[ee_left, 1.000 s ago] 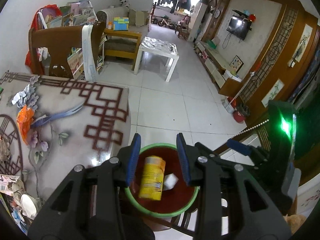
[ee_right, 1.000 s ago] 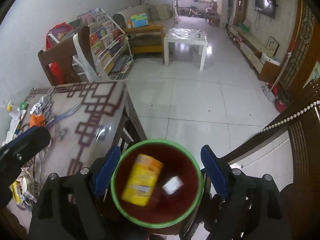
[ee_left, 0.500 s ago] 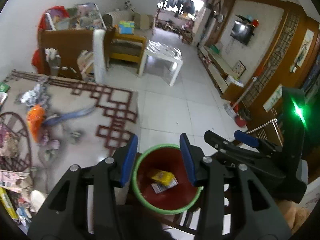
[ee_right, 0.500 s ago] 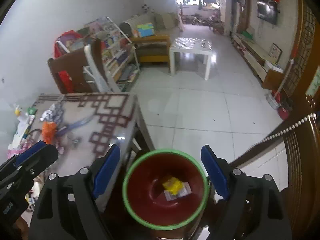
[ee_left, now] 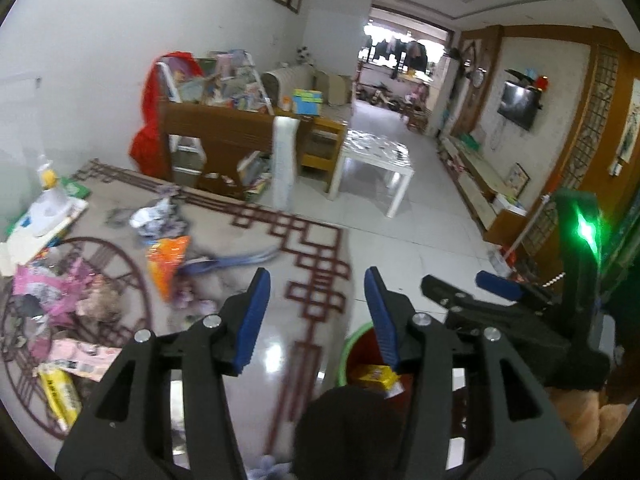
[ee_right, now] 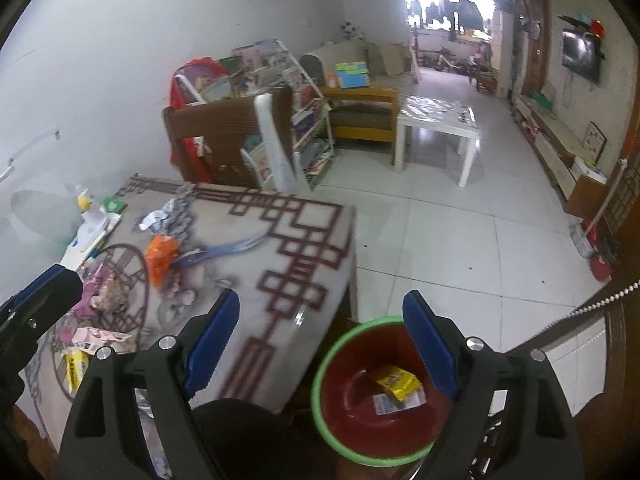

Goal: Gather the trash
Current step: 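Grasp the yellow tissue pack with the left tool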

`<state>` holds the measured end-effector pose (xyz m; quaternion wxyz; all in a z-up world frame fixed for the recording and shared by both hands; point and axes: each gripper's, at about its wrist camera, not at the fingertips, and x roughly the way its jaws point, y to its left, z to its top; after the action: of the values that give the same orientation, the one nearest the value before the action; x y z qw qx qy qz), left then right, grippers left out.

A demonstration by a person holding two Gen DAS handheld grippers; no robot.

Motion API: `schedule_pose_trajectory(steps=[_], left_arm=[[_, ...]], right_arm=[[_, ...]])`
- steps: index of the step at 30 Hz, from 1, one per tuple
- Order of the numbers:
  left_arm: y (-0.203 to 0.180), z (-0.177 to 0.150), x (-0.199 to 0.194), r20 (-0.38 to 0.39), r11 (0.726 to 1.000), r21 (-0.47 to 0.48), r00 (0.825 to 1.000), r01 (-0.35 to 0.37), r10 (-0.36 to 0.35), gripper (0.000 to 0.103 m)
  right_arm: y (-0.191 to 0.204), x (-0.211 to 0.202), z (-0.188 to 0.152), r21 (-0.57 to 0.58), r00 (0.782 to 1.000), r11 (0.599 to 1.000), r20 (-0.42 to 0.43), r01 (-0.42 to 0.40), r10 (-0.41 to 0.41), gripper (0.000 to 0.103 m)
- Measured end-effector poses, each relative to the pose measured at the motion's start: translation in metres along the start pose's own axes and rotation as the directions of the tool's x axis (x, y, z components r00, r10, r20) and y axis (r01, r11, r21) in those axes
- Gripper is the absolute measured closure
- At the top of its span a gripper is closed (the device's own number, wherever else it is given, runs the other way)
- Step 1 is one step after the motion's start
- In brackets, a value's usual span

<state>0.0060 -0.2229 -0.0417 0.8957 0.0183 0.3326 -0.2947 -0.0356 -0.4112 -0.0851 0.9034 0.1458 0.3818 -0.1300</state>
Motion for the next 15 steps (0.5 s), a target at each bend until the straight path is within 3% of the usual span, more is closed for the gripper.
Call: schedule_pose_trajectory(steps=[4, 8, 11, 15], left_arm=[[0.040, -0.011, -0.005, -0.015, 0.995, -0.070, 0.998, -0.070, 0.069, 0.054], [0.095, -0.032, -0.009, -0.063, 0.972, -0.157, 0.984, -0.176, 0.168, 0.054], [0.143, -0.056, -0.011, -0.130, 0.933, -0.228, 0.959, -0.278, 0.253, 0.054], [0.206, -0.087, -0.025, -0.213, 0.855, -0.325, 0.912, -0.403, 0.349, 0.054]], right_arm=[[0.024, 0.006, -0.001, -0.055, 1.000, 0.998, -0.017, -0.020, 0.019, 0.021], [0.049, 0.008, 0.000, -0.102, 0.999, 0.994, -0.021, -0.046, 0.044, 0.021], [0.062, 0.011, -0.001, -0.128, 0.998, 0.990, -0.031, -0.058, 0.055, 0.021], [0.077, 0.017, -0.004, -0.150, 0.996, 0.986, -0.056, -0.073, 0.065, 0.021]])
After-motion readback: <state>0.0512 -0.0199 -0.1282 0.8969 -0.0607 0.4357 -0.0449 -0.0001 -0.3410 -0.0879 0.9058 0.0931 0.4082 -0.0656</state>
